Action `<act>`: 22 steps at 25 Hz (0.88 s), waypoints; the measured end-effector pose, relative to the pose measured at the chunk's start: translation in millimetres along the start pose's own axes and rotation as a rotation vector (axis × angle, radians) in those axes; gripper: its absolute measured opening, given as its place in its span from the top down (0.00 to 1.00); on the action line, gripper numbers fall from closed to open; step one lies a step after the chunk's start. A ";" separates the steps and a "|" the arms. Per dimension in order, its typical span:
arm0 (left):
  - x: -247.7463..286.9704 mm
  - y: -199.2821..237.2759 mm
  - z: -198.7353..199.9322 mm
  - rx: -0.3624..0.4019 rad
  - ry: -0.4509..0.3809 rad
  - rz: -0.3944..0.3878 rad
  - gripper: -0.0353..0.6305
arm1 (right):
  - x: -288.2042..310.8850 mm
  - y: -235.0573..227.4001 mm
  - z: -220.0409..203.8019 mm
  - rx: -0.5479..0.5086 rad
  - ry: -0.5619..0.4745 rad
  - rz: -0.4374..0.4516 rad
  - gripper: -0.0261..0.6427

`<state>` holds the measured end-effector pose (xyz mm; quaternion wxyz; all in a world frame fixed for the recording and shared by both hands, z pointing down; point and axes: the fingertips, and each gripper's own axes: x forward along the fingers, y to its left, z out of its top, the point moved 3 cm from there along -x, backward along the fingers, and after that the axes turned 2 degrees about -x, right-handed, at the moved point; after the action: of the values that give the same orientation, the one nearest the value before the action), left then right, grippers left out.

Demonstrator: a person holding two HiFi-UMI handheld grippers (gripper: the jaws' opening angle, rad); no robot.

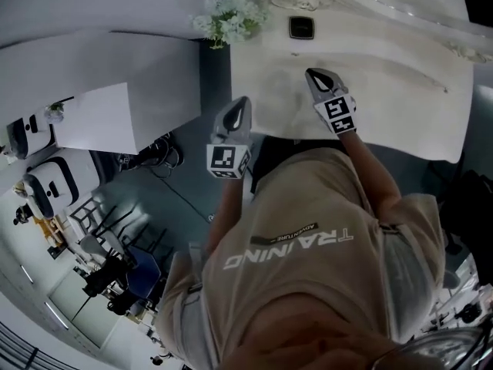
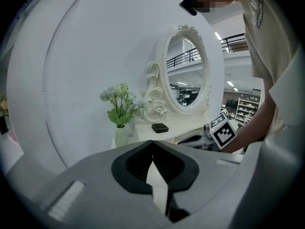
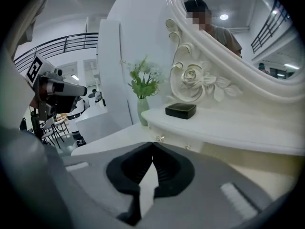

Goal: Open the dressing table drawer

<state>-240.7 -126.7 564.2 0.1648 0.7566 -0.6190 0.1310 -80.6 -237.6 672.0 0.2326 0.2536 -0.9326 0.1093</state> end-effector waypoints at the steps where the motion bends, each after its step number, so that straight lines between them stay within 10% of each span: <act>1: 5.2 2.0 -1.1 0.003 0.006 -0.010 0.94 | 3.3 -0.6 0.1 0.009 0.001 -0.012 0.96; 12: 20.5 19.5 -4.9 0.018 0.059 -0.216 0.94 | 33.1 3.9 -1.4 0.163 0.069 -0.170 0.95; 22: 11.1 57.6 0.0 0.092 0.053 -0.370 0.94 | 58.6 8.2 -6.1 0.288 0.108 -0.385 0.73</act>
<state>-295.0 -147.0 573.6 0.1675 0.8605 -0.4584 0.1465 -127.4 -253.5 705.3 0.2599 0.4512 -0.8280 0.2081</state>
